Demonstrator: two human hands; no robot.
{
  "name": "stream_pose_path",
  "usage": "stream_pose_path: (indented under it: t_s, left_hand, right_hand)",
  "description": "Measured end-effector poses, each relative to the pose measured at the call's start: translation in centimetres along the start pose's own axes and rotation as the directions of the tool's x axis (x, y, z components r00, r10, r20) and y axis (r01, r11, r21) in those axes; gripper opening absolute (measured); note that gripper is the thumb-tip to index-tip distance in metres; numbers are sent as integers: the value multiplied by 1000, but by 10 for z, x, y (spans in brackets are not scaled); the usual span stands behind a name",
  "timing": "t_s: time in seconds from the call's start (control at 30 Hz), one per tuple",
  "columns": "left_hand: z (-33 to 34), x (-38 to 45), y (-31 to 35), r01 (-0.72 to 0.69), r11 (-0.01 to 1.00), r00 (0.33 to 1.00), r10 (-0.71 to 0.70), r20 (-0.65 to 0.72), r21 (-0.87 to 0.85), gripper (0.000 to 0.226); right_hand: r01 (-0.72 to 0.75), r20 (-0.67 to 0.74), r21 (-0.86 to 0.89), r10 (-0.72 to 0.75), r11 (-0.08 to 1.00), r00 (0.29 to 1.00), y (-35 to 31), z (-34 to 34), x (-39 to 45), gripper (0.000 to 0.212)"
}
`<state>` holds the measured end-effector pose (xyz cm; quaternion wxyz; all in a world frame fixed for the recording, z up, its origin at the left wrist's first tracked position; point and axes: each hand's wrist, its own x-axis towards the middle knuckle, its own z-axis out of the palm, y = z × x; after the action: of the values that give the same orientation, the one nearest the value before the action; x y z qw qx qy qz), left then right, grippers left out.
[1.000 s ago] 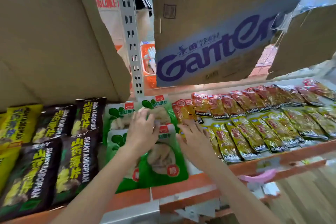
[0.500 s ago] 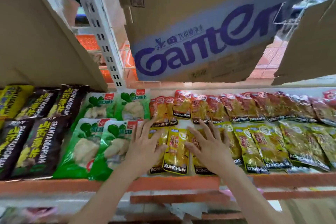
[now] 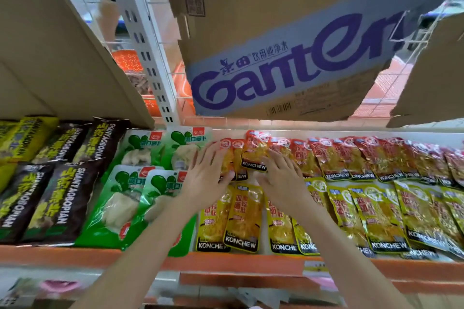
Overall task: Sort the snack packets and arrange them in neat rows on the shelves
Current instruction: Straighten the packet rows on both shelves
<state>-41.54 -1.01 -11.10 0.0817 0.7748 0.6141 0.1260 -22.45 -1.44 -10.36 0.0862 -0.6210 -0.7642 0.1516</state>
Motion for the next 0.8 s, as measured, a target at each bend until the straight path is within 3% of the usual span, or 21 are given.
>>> stream_pose_path:
  t_s: [0.07, 0.2, 0.33, 0.43, 0.53, 0.7, 0.8]
  left_hand:
    - [2, 19, -2, 40, 997, 997, -44, 59, 64, 63]
    - [16, 28, -17, 56, 992, 985, -73, 156, 110, 84]
    - [28, 22, -28, 56, 998, 996, -56, 70, 2, 107]
    - [30, 21, -30, 49, 996, 998, -51, -25, -81, 99]
    - [30, 20, -32, 26, 991, 997, -36, -73, -134, 85]
    - [31, 21, -34, 28, 988, 997, -38, -66, -149, 68]
    - [32, 22, -35, 35, 995, 998, -40, -55, -92, 68]
  right_hand:
    - [52, -6, 10, -52, 999, 999, -5, 0, 29, 48]
    - [96, 142, -127, -77, 987, 987, -2, 4, 58, 46]
    - [60, 51, -279, -48, 958, 998, 9, 3, 42, 43]
    - [1, 20, -266, 5, 964, 1000, 8, -5, 41, 40]
    - [-75, 23, -144, 79, 987, 997, -9, -7, 56, 42]
    - [-221, 136, -50, 226, 974, 964, -32, 11, 76, 56]
    - [-273, 94, 42, 269, 961, 959, -32, 13, 77, 43]
